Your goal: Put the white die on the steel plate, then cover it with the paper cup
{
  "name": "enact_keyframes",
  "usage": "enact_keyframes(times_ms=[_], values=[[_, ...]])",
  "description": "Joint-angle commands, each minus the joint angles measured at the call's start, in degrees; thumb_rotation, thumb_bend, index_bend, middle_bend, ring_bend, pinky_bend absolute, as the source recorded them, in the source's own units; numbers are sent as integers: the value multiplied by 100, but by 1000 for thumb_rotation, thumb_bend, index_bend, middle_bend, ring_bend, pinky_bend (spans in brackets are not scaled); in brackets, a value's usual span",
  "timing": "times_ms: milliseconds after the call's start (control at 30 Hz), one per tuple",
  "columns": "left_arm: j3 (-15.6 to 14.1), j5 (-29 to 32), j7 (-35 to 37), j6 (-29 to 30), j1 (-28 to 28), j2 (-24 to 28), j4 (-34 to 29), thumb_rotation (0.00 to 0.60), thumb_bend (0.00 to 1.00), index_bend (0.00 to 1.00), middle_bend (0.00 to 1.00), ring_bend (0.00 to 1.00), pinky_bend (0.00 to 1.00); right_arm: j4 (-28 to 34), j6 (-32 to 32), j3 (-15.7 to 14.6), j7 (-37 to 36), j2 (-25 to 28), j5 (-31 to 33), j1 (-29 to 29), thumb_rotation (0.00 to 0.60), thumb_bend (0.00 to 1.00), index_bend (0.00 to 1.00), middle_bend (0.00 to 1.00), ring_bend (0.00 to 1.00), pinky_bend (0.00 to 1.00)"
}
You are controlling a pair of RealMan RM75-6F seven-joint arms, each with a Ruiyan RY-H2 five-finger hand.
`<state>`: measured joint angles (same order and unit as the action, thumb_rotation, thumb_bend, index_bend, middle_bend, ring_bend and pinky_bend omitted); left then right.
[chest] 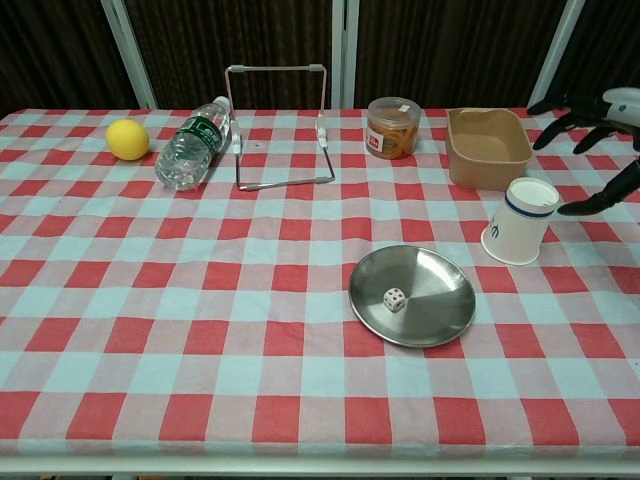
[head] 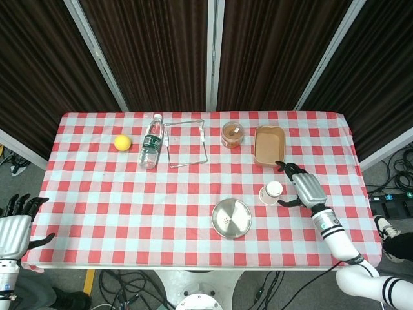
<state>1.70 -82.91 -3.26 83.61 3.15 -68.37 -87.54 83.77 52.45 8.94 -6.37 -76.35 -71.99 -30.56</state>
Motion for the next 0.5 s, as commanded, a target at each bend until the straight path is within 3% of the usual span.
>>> enact_keyframes(times_ms=[33, 333, 500], values=[[1, 15, -34, 20, -14, 19, -54, 600, 8, 195, 196, 87, 0, -330, -350, -77, -227, -177, 139, -106, 600, 26, 128, 232, 84, 204], [-27, 48, -63, 36, -61, 57, -120, 600, 7, 195, 196, 88, 0, -794, -578, -29, -550, -536, 150, -248, 600, 108, 273, 268, 91, 204], [-29, 52, -80, 17, -56, 66, -139, 600, 8, 196, 196, 88, 0, -984, -494, 5, -644, -697, 75, -273, 600, 230, 428, 312, 138, 204]])
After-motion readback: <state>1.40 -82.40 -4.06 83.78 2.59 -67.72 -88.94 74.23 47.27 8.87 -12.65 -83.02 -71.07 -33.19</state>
